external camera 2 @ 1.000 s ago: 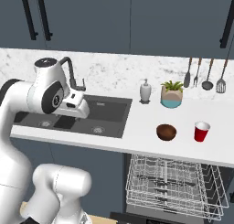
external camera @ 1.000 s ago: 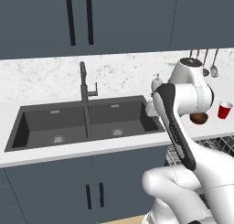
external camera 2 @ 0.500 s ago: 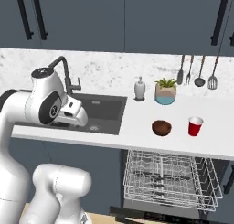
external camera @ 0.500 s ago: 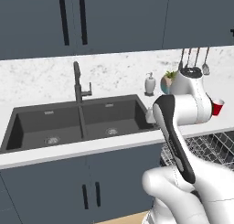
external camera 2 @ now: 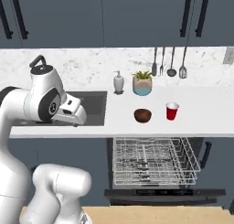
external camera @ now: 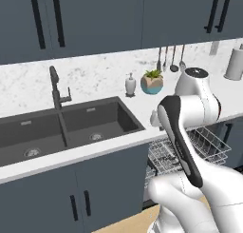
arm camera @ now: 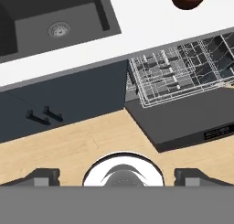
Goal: Pick up the cup and bowl from the counter, place them in the dishwasher, and close the dishwasher door.
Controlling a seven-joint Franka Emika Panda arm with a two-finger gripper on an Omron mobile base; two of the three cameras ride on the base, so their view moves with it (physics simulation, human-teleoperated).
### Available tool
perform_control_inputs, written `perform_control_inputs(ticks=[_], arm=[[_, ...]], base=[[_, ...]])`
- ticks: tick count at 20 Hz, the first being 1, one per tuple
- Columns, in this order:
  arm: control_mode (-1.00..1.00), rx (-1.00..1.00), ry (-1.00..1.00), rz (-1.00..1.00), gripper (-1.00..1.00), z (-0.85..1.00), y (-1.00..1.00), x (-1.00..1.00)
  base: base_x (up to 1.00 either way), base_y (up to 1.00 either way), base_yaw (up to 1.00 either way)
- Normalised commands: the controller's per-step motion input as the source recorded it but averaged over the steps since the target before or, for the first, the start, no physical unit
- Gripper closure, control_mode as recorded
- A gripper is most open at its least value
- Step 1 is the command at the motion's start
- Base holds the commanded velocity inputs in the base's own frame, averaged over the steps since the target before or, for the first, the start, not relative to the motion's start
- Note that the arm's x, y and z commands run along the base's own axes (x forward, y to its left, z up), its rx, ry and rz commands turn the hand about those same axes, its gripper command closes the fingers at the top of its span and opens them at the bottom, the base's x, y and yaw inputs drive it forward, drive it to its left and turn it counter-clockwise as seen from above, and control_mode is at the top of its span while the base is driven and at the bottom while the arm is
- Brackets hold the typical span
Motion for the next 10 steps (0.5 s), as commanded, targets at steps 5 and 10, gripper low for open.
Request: perform_control_inputs(ticks=[5,10], arm=[[1.00,0.00,0.00,0.00,-1.00,0.00,0.00,0.00],[1.00,0.00,0.00,0.00,-1.00,0.00,0.00,0.00]], base=[[0.00,0.41,-0.36],[0.02,0.61,-0.35]])
